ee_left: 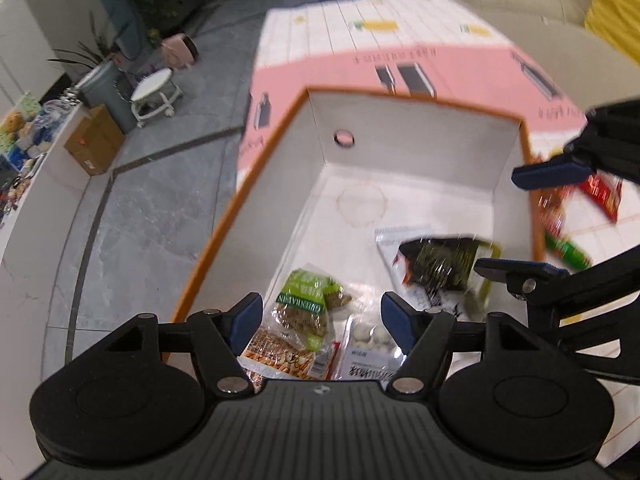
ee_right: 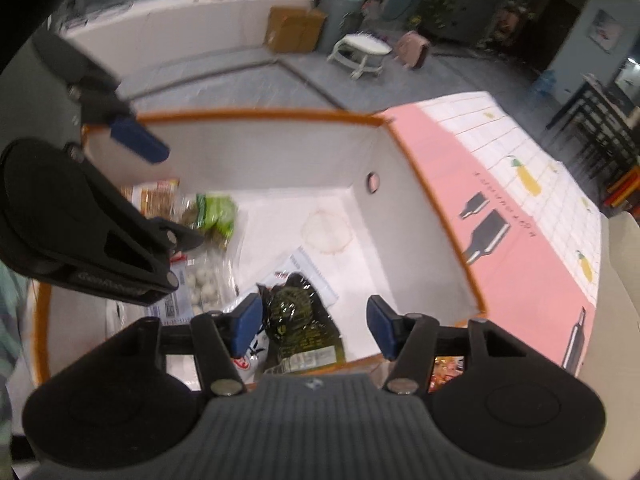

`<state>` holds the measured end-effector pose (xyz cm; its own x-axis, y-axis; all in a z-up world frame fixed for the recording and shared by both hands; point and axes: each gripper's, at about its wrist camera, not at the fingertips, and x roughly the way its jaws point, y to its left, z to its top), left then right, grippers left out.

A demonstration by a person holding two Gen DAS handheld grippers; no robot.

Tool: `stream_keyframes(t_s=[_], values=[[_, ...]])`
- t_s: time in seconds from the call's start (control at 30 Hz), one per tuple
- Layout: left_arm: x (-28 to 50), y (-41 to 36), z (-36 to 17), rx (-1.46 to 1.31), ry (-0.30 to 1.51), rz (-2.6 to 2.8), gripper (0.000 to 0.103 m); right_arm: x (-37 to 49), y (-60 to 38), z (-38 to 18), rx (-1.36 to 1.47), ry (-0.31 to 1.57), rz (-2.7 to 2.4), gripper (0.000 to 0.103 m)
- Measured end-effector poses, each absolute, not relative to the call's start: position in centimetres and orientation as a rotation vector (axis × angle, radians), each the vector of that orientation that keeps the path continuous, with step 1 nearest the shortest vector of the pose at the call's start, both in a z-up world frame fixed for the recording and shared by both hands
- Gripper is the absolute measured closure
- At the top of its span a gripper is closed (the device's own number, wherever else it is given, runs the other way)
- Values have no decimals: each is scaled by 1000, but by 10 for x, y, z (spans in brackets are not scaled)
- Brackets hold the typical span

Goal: Organize snacks
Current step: 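Open both tools to drop the raisin bag and dark packet into the box, then withdraw both tools from the box back toward the remaining snacks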

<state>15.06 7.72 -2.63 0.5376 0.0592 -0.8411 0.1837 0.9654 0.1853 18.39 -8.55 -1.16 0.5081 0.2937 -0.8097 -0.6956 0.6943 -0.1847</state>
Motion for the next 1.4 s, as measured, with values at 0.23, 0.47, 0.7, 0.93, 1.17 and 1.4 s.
stream_keyframes(t_s=[0.23,0.47,0.7,0.93,1.17,1.4], values=[[123,64,2,227,872,-51,23,159,-121,22,-404,740,558,47],[93,42,19,180,775,-65,23,127,-161,37,-270,686,482,47],[66,11,18,129,710,-104,23,91,-201,31,-211,648,369,47],[55,-24,4,79,715,-208,23,65,-240,9,-206,638,260,47],[59,-53,-24,72,739,-272,24,63,-273,-31,-181,678,173,47],[75,-70,-53,49,797,-257,24,78,-296,-59,-137,718,137,47]])
